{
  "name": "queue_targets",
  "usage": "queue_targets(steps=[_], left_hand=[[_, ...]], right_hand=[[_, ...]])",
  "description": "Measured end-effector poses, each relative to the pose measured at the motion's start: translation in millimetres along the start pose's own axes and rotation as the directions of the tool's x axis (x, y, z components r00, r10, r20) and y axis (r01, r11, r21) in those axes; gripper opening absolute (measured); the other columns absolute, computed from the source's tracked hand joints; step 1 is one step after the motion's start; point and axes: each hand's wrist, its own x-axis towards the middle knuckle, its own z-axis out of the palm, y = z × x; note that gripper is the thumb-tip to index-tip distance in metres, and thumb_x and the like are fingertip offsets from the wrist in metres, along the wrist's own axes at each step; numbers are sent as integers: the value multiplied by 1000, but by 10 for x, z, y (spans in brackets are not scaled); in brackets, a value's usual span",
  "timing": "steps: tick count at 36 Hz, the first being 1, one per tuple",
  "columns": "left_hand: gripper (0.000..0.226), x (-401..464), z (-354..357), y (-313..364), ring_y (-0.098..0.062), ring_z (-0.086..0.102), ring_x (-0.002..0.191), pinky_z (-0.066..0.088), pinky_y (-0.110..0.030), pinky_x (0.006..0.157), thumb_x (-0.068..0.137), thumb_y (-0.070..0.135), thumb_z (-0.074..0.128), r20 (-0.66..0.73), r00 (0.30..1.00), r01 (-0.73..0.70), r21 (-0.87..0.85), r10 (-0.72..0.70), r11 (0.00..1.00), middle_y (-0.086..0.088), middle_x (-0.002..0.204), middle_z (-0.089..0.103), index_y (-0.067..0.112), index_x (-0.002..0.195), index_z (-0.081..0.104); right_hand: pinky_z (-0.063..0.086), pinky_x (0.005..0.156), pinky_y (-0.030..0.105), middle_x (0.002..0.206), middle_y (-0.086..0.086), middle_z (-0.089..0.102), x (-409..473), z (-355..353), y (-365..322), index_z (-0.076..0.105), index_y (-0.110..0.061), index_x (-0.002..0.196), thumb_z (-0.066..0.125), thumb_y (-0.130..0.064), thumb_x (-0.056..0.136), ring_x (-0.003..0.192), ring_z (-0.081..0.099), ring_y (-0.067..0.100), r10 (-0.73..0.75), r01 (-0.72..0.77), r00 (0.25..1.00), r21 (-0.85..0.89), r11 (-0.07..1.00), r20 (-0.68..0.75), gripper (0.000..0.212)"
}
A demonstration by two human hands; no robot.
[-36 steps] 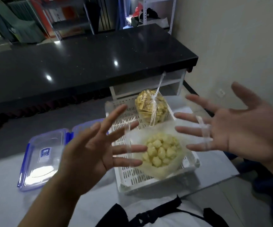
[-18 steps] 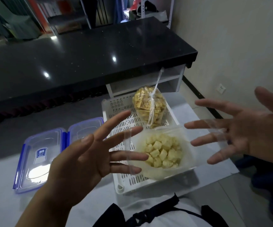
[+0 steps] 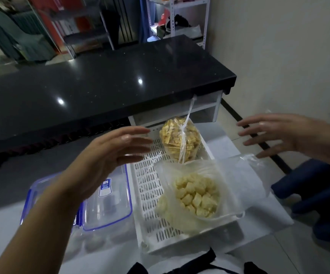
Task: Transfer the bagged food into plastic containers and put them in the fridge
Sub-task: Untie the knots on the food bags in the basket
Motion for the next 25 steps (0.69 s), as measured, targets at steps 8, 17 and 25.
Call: queue_targets(steps=[8,17,25], left_hand=[[43,1060,186,-402,-16,53,128,46,-43,105,91,36,69,-128,991,116,601,-49,791,6,142,54,37,132,57],[47,1871,345,-623,-24,49,126,49,-41,102,90,27,68,-40,998,56,831,-41,553,1,142,47,32,136,59],[22,1870,403,-789,-18,61,102,53,-31,80,89,25,70,-150,988,104,789,26,605,3,118,62,33,109,66]], right_hand=[[48,80,25,140,-11,45,704,697,-19,50,-47,135,75,-50,81,113,55,9,-9,-46,985,-312,949,-173,60],[45,71,19,114,-6,63,1424,1141,100,63,-30,124,70,-29,88,96,60,12,-290,97,904,-509,855,-314,37],[47,71,24,106,-6,61,1621,1182,165,65,-28,110,65,-28,94,90,60,13,-285,62,886,-517,854,-365,16]])
